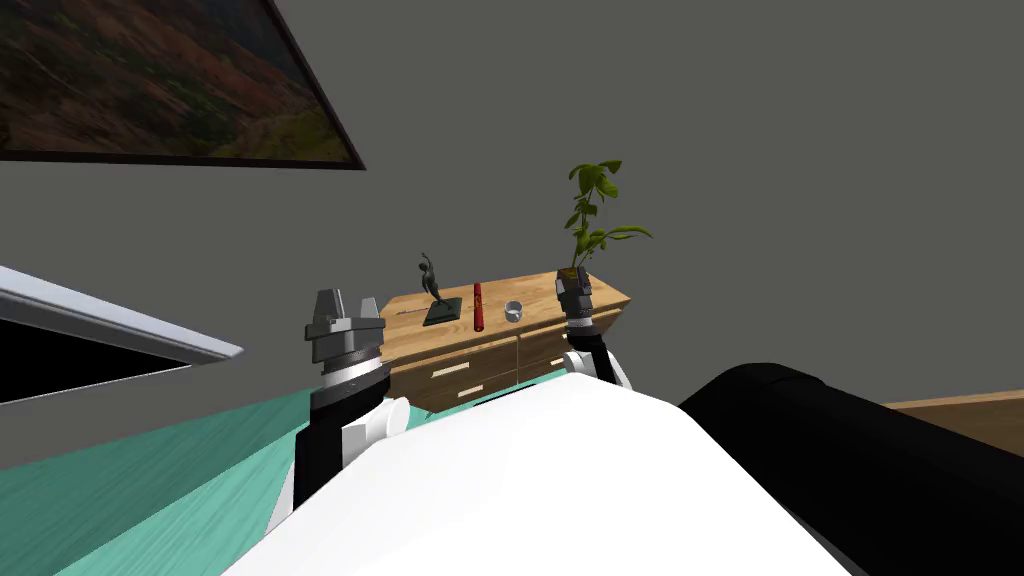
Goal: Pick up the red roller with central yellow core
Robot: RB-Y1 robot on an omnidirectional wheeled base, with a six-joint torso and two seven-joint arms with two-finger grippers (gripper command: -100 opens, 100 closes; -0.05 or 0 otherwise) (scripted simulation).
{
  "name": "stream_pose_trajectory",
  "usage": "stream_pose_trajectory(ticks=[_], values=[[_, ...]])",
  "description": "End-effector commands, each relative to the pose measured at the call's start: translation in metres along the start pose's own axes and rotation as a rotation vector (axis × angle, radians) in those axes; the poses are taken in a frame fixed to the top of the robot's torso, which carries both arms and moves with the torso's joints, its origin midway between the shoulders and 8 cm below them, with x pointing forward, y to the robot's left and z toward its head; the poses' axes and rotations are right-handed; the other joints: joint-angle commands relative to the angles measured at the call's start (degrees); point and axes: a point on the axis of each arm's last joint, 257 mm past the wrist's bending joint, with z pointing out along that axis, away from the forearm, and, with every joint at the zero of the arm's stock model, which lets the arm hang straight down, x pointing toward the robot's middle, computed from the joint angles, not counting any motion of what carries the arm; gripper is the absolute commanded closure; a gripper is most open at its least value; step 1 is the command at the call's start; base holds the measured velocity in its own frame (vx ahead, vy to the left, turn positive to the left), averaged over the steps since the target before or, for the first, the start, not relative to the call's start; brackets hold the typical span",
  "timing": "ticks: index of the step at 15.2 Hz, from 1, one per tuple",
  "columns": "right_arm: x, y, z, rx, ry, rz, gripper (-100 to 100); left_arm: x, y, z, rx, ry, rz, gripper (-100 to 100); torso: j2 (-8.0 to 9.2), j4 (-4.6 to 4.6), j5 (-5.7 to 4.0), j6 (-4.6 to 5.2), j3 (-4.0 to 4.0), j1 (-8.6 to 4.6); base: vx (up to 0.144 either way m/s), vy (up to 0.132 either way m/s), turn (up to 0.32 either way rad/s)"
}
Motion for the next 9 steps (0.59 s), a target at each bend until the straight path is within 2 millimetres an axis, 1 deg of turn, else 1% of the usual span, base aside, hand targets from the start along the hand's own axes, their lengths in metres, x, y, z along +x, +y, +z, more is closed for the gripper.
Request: stream_pose_trajectory(ticks=[1,2,3,4,5,6,7,8,9], values=[[0.0,0.0,0.0,0.0,0.0,0.0,0,0.007,0.012,0.003,-0.024,0.038,-0.022,-100,0.0,0.0,0.0,0.0,0.0,0.0,-0.011,-0.002,-0.149],[0.0,0.0,0.0,0.0,0.0,0.0,0,0.01,0.02,0.005,-0.043,0.057,-0.039,-100,0.01,0.0,0.0,0.04,0.0,0.01,-0.024,0.002,-0.284],[0.0,0.0,0.0,0.0,0.0,0.0,0,0.01,0.02,0.005,-0.043,0.057,-0.039,-100,0.04,0.01,0.0,0.06,0.02,0.02,-0.025,0.01,-0.155],[0.0,0.0,0.0,0.0,0.0,0.0,0,0.013,0.031,0.007,-0.067,0.077,-0.059,-100,0.07,0.01,0.01,0.02,0.04,0.04,-0.027,0.009,-0.125],[0.0,0.0,0.0,0.0,0.0,0.0,0,0.017,0.044,0.01,-0.098,0.097,-0.082,-100,0.08,0.02,0.01,0.03,0.05,0.05,-0.034,0.01,-0.259],[0.0,0.0,0.0,0.0,0.0,0.0,0,0.017,0.044,0.01,-0.098,0.097,-0.082,-100,0.1,0.02,0.01,0.06,0.05,0.06,-0.033,0.015,-0.19],[0.0,0.0,0.0,0.0,0.0,0.0,0,0.02,0.059,0.012,-0.134,0.116,-0.107,-100,0.11,0.02,0.01,0.03,0.06,0.07,-0.031,0.014,-0.171],[0.0,0.0,0.0,0.0,0.0,0.0,0,0.02,0.059,0.012,-0.134,0.116,-0.107,-100,0.11,0.02,0.02,0.04,0.06,0.08,-0.028,0.014,-0.138],[0.0,0.0,0.0,0.0,0.0,0.0,0,0.023,0.075,0.014,-0.172,0.134,-0.134,-100,0.1,0.02,0.02,0.03,0.05,0.09,-0.026,0.013,-0.201]])
